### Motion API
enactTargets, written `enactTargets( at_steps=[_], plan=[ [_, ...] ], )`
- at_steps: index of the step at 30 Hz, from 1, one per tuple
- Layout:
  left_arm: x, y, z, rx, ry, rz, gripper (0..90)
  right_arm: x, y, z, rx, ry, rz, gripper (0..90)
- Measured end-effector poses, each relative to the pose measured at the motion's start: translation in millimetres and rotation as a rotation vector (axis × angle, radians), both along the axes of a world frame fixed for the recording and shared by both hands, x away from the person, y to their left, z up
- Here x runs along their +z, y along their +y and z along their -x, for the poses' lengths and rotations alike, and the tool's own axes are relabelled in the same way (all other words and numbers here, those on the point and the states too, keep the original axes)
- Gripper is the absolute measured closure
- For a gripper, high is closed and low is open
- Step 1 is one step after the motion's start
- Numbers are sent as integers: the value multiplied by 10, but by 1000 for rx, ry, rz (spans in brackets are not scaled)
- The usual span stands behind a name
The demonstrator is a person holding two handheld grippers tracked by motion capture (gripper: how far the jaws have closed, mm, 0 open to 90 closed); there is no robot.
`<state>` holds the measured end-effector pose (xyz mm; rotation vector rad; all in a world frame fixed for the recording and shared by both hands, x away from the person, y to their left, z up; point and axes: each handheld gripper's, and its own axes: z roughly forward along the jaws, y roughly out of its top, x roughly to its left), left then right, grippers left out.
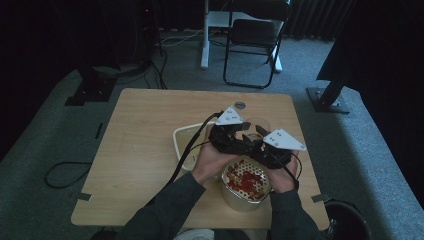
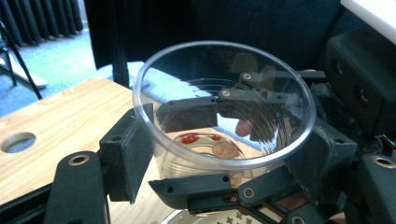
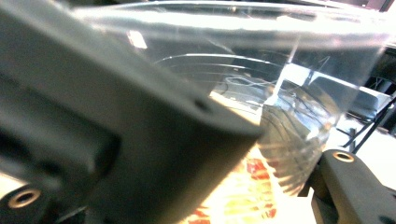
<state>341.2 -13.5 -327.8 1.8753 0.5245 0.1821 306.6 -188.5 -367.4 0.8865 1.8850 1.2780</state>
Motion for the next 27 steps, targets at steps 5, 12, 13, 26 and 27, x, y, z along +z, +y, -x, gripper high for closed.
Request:
enactTargets(
  at_steps=[5, 12, 13, 26, 27],
  plan=[
    [9, -2, 18, 5, -15, -1, 291, 0, -10, 17, -10, -3, -3, 467],
    [3, -23, 32, 9, -26, -11, 291, -16, -21, 31, -12, -4, -7, 479],
    [3, -32, 37, 9, -29, -17, 290, -21, -23, 31, -12, -2, -8, 480],
    [12, 76, -17, -24, 21, -7, 268, -23, -165, 25, -61, -3, -56, 503],
    [9, 92, -18, -19, 15, -2, 268, -16, -173, 31, -63, -5, -57, 504]
  ],
)
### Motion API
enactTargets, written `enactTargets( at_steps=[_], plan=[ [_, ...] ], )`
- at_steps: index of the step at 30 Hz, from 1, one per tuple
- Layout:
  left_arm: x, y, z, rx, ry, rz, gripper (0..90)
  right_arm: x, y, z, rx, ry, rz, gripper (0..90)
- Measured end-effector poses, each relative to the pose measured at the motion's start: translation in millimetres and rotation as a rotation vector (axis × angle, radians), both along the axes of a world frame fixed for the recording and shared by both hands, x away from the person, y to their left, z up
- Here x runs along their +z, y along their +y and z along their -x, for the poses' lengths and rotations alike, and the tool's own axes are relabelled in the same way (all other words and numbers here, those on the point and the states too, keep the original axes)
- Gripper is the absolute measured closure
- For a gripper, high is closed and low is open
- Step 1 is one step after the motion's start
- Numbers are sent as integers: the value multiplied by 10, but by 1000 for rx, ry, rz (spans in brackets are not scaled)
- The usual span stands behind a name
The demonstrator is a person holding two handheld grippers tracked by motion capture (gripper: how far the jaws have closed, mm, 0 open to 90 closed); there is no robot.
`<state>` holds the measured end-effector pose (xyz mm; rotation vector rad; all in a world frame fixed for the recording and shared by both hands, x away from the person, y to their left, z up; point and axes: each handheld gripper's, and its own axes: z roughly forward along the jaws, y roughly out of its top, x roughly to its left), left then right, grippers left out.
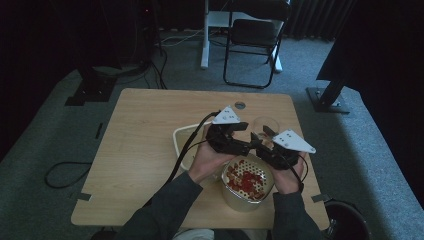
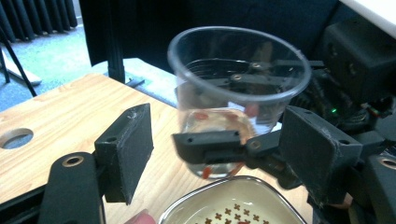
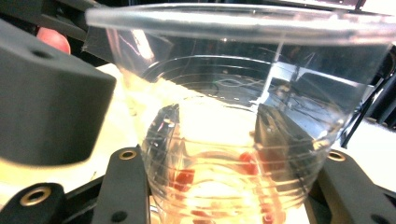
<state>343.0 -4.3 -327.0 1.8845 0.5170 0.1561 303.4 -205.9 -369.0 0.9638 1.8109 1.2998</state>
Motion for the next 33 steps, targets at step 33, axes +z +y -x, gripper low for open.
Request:
enactTargets(
  at_steps=[33],
  plan=[
    [-294, 1350, 283, 282, -79, -45, 276, -553, -753, 341, -116, 25, 55, 499]
  ],
)
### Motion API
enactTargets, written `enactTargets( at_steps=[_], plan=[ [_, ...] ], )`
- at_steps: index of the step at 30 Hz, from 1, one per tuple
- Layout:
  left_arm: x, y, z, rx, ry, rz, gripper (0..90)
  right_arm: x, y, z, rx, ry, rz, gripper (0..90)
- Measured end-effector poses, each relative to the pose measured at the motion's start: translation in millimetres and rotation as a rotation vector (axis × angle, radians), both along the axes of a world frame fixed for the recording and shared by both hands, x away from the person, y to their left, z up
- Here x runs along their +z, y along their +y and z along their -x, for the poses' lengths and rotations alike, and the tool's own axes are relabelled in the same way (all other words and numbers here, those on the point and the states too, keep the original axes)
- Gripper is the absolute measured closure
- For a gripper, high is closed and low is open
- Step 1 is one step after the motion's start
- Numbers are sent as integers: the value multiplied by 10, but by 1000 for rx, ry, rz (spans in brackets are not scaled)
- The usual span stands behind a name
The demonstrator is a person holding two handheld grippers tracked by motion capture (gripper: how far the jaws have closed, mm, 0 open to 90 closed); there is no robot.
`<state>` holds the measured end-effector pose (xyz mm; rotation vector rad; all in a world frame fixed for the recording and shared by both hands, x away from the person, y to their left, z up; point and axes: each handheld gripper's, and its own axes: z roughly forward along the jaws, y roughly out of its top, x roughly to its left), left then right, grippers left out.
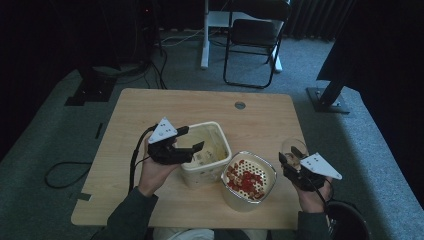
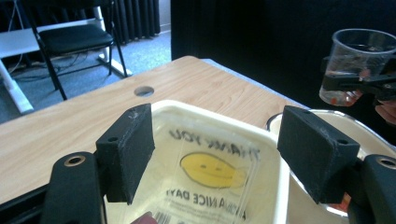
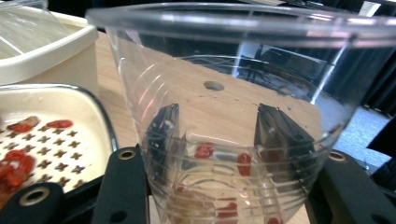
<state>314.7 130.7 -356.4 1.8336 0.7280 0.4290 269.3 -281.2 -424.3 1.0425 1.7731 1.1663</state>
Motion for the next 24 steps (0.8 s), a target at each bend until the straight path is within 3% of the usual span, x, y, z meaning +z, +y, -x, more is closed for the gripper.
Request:
enactTargets(
  at_steps=[6, 11, 24],
  plan=[
    [-80, 105, 17, 23, 15, 22, 276, -59, 43, 55, 26, -27, -33, 492],
    [-146, 162, 0, 35, 36, 31, 276, -92, 55, 56, 29, -23, -45, 455],
    [-193, 158, -14, 38, 51, 31, 277, -91, 59, 46, 41, -22, -66, 435]
  ],
)
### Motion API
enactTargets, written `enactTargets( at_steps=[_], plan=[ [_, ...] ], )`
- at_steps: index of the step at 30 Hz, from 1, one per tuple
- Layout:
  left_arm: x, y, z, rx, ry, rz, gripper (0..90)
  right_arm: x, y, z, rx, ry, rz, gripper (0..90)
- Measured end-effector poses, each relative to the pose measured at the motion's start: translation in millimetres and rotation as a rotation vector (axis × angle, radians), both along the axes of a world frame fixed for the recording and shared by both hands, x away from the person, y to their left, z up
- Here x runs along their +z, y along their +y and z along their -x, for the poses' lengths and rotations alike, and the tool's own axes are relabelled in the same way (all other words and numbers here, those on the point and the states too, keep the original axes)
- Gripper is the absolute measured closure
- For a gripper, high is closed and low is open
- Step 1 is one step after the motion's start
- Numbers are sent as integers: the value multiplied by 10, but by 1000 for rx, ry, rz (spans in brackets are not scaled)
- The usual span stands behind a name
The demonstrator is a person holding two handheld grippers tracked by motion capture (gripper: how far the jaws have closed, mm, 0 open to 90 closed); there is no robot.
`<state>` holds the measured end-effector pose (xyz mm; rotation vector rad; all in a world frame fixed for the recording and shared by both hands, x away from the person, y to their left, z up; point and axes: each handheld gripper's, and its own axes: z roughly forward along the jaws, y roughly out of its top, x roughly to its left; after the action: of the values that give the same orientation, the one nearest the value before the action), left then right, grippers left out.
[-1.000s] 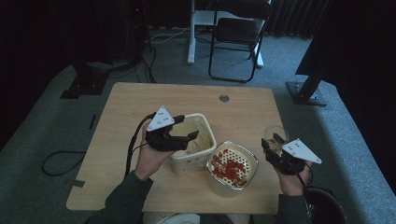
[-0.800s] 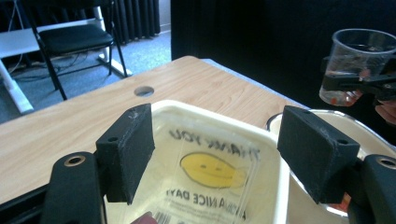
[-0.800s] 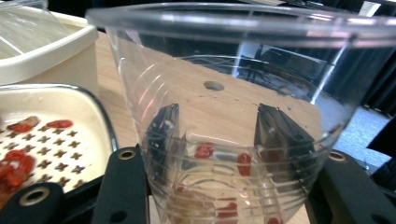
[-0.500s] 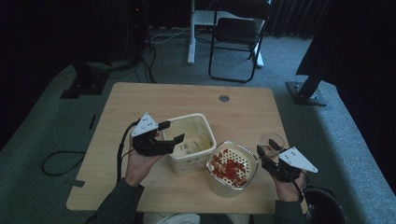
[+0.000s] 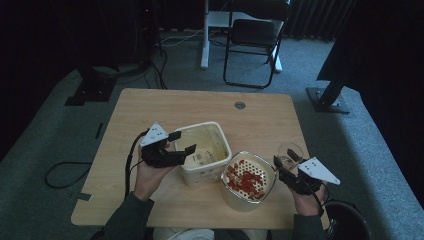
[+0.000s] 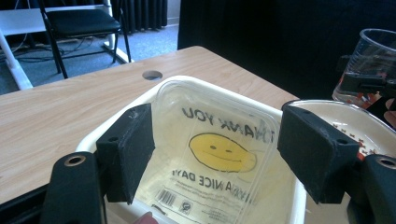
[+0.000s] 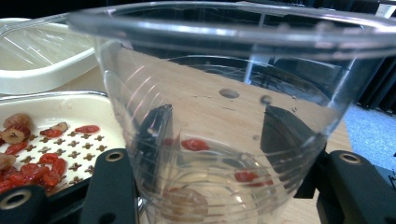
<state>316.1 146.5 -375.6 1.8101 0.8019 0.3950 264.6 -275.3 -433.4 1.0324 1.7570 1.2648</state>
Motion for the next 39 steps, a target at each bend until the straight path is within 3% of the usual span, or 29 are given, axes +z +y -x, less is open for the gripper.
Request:
enactTargets(
  at_steps=[4, 8, 10, 12, 21, 31, 39],
  plan=[
    [-22, 26, 6, 9, 2, 0, 277, 15, -7, 19, -13, -9, 33, 444],
    [-51, 90, 9, 27, 7, 13, 277, 39, 10, 47, -35, -12, 113, 445],
    [-65, 124, 11, 35, 10, 13, 278, 44, 16, 53, -34, -14, 128, 445],
    [-81, 153, 16, 44, 13, 13, 277, 52, 45, 70, -40, -16, 184, 444],
    [-124, 260, 48, 92, 1, -16, 277, 69, 108, 70, -32, -22, 267, 458],
    [-186, 316, 79, 116, 7, -34, 277, 161, 177, 61, -1, -27, 427, 471],
    [-187, 318, 73, 117, 11, -34, 277, 263, 177, 44, 73, -30, 529, 481]
  ],
)
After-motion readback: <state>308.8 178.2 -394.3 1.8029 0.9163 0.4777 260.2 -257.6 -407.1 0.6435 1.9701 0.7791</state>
